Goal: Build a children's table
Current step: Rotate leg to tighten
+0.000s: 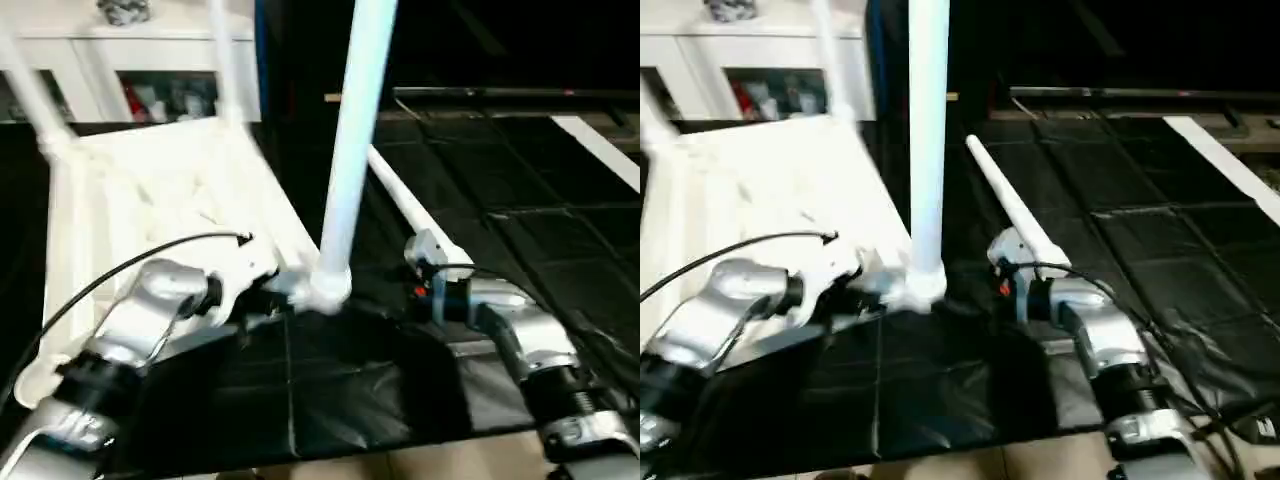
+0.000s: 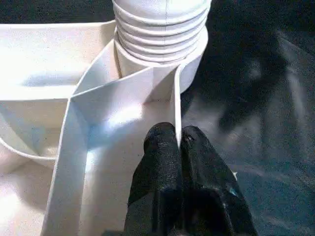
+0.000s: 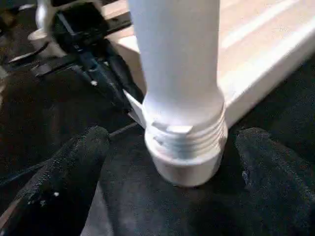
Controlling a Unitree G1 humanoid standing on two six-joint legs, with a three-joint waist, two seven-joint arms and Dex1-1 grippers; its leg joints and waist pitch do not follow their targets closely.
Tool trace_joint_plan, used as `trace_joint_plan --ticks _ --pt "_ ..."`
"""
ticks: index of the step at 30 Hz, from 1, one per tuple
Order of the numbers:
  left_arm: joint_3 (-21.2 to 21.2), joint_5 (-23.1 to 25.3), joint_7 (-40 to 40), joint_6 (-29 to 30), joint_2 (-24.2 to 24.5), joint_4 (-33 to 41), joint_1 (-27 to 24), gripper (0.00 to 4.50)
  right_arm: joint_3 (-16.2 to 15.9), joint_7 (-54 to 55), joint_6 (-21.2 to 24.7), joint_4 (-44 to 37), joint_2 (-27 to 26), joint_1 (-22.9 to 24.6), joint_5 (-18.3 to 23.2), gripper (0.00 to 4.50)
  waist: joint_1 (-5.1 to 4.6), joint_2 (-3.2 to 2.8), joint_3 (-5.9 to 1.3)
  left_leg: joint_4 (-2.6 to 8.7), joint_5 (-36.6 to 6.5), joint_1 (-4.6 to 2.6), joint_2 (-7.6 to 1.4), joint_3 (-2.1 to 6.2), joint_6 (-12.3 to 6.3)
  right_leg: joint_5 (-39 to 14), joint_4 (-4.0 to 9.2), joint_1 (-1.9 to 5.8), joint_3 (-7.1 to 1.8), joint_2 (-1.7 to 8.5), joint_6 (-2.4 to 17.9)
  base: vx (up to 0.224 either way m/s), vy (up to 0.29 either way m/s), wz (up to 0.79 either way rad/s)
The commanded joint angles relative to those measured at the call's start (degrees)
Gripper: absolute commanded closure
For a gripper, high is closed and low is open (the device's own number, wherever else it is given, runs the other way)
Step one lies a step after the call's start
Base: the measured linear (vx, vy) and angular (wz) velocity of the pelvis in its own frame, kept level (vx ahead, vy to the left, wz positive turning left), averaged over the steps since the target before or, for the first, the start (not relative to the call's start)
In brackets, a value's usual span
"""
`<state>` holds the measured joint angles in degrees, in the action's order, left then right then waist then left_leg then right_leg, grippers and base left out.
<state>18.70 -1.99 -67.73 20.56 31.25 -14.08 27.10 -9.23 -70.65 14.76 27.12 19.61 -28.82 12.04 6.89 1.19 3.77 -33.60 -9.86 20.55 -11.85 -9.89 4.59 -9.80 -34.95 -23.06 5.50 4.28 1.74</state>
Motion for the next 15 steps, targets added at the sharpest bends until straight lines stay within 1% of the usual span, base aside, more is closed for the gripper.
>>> trace_joint_plan --ticks 1,2,3,4,5,6,7,8,10,12,13,15 --pt "2.68 -0.49 -4.03 -2.6 -0.11 2.35 0.42 4.5 -1.09 -1.84 -0.92 -0.62 0.77 -1.0 -0.55 0.07 -0.26 -0.79 -4.0 3.92 -15.42 -0.88 -1.69 0.29 -0.75 -19.17 4.86 2.71 -3.22 4.03 9.71 0.0 0.0 0.0" --pt "2.88 -0.36 -4.36 -2.86 0.12 2.25 0.45 4.5 -1.33 -1.67 -1.51 -0.23 0.7 -1.28 -1.0 0.07 -0.17 -0.81 -3.94 3.97 -15.84 -1.12 -1.78 0.29 -0.41 -19.6 4.94 2.52 -3.28 4.05 9.66 0.0 0.0 0.0" --pt "3.02 -0.26 -4.61 -3.06 0.3 2.18 0.48 4.5 -1.52 -1.53 -1.96 0.07 0.64 -1.5 -1.34 0.07 -0.17 -0.81 -3.94 3.97 -15.84 -1.12 -1.78 0.29 -0.41 -19.6 4.94 2.52 -3.28 4.05 9.66 0.0 0.0 0.0" --pt "3.28 -0.13 -5.58 -3.71 0.68 1.95 0.55 4.5 -1.93 -1.22 -3.14 0.94 0.37 -2.16 -2.03 0.07 -0.11 -0.77 -3.99 4.02 -16.11 -1.09 -1.76 0.34 0.02 -19.56 4.89 2.56 -3.29 4.14 9.82 0.0 0.0 0.0" --pt "3.47 -0.08 -6.39 -4.31 0.99 1.75 0.61 4.5 -2.19 -1.11 -4.0 1.67 0.11 -2.69 -2.53 0.07 -0.25 -0.74 -4.02 4.1 -15.89 -0.79 -1.66 0.42 0.2 -19.61 4.77 2.83 -3.23 4.13 9.74 0.0 0.0 0.0" --pt "3.67 0.08 -6.8 -4.77 1.19 1.62 0.68 4.5 -2.41 -1.22 -4.56 2.22 -0.09 -3.04 -2.78 0.07 -0.3 0.22 -4.02 4.09 -15.54 -0.73 -1.68 0.32 0.0 -19.8 4.84 2.87 -3.23 4.12 9.42 0.0 0.0 0.0" --pt "3.67 0.08 -6.8 -4.77 1.19 1.62 0.68 4.5 -2.41 -1.22 -4.56 2.22 -0.09 -3.04 -2.78 0.07 -0.14 -0.12 -4.02 4.07 -15.33 -0.84 -1.71 0.43 0.01 -19.94 4.61 2.8 -3.27 4.24 9.47 0.0 0.0 0.0" --pt "4.02 0.21 -7.35 -5.37 1.45 1.48 0.82 4.5 -3.16 -2.01 -5.67 3.11 -0.31 -3.48 -3.27 0.07 -0.18 -0.24 -4.03 4.03 -15.16 -0.86 -1.76 0.37 -0.02 -20.16 4.69 2.7 -3.29 4.25 9.39 0.0 0.0 0.0" --pt "4.12 0.25 -7.47 -5.53 1.52 1.46 0.88 4.5 -3.64 -2.79 -5.76 3.29 -0.35 -3.54 -3.34 0.07 -0.2 -0.2 -4.03 4.06 -14.69 -0.69 -1.76 0.38 -0.15 -19.49 4.59 2.84 -3.34 4.23 9.3 0.0 0.0 0.0" --pt "4.29 0.22 -7.79 -6.12 1.65 1.16 1.03 4.5 -4.29 -3.82 -5.98 3.62 -0.34 -3.67 -3.27 0.07 -0.27 -0.17 -4.12 3.99 -13.58 -0.61 -1.75 0.33 -0.4 -17.31 4.32 2.91 -3.32 4.11 9.9 0.0 0.0 0.0" --pt "4.29 0.22 -7.79 -6.12 1.65 1.16 1.03 4.5 -4.29 -3.82 -5.98 3.62 -0.34 -3.67 -3.27 0.07 -0.27 -0.17 -4.12 3.99 -13.58 -0.61 -1.75 0.33 -0.4 -17.31 4.32 2.91 -3.32 4.11 9.9 0.0 0.0 0.0" --pt "4.42 0.39 -7.9 -6.67 1.62 0.65 1.26 4.5 -4.52 -4.18 -6.17 4.02 -0.65 -3.85 -3.26 0.07 -0.23 -0.31 -4.17 3.95 -13.19 -0.56 -1.73 0.31 -0.52 -16.6 4.22 2.96 -3.34 4.12 10.16 0.0 0.0 0.0"
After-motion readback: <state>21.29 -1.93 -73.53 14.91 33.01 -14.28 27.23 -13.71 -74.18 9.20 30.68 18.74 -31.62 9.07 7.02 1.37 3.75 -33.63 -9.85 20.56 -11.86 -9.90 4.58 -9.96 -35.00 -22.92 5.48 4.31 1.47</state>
